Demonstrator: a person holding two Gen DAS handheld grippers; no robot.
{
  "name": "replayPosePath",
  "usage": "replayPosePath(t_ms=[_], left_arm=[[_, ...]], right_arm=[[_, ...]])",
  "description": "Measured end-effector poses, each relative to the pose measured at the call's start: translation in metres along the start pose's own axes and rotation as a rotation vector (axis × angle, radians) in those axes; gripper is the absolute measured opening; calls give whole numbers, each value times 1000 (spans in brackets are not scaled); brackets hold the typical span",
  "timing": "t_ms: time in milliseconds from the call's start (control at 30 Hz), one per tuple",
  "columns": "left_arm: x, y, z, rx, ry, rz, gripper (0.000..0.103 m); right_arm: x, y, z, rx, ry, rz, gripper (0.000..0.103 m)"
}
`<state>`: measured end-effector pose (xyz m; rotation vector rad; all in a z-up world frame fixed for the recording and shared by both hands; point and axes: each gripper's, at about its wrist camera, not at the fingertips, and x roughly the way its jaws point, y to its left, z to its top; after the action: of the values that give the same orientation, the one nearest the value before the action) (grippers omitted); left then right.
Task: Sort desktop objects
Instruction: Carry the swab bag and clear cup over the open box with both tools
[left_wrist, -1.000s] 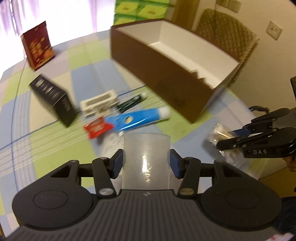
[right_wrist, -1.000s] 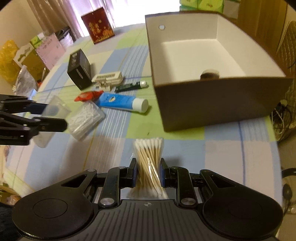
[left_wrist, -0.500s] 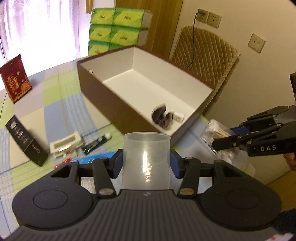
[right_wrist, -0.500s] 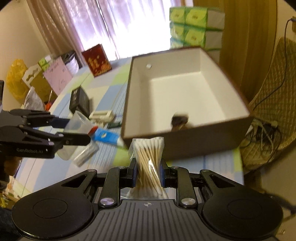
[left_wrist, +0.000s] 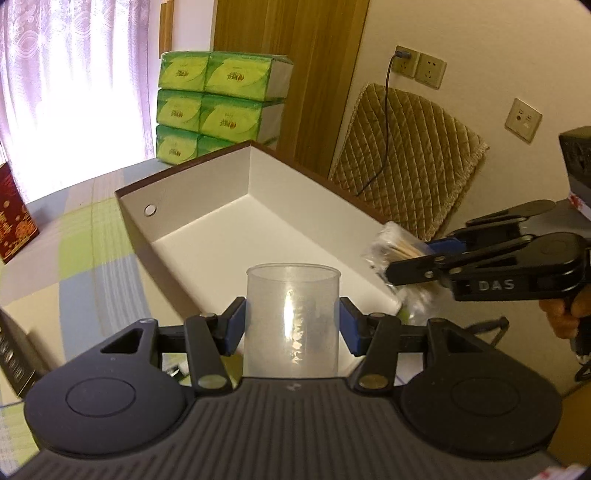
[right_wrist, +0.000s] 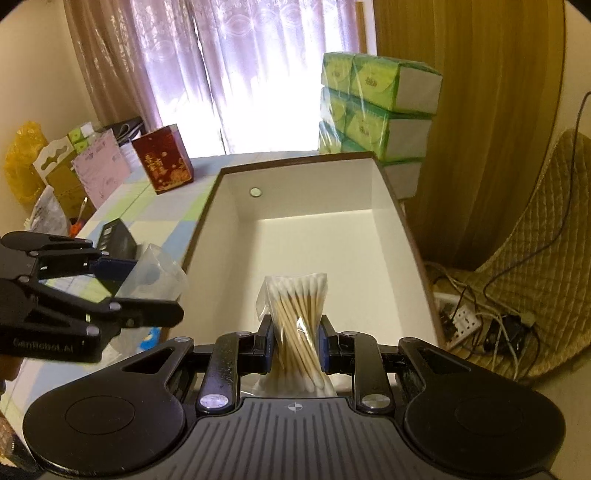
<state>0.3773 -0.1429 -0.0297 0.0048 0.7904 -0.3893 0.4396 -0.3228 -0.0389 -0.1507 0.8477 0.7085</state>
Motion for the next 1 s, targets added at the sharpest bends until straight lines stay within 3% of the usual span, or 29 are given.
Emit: replayPosePath(t_ms=[567, 1000], left_arm=[[99, 20, 32, -41, 113, 122, 48], [147, 30, 39, 0, 191, 135, 48]], right_arm=[[86, -38, 34, -61, 76, -19, 20], [125, -46, 36, -100, 147, -16, 20]])
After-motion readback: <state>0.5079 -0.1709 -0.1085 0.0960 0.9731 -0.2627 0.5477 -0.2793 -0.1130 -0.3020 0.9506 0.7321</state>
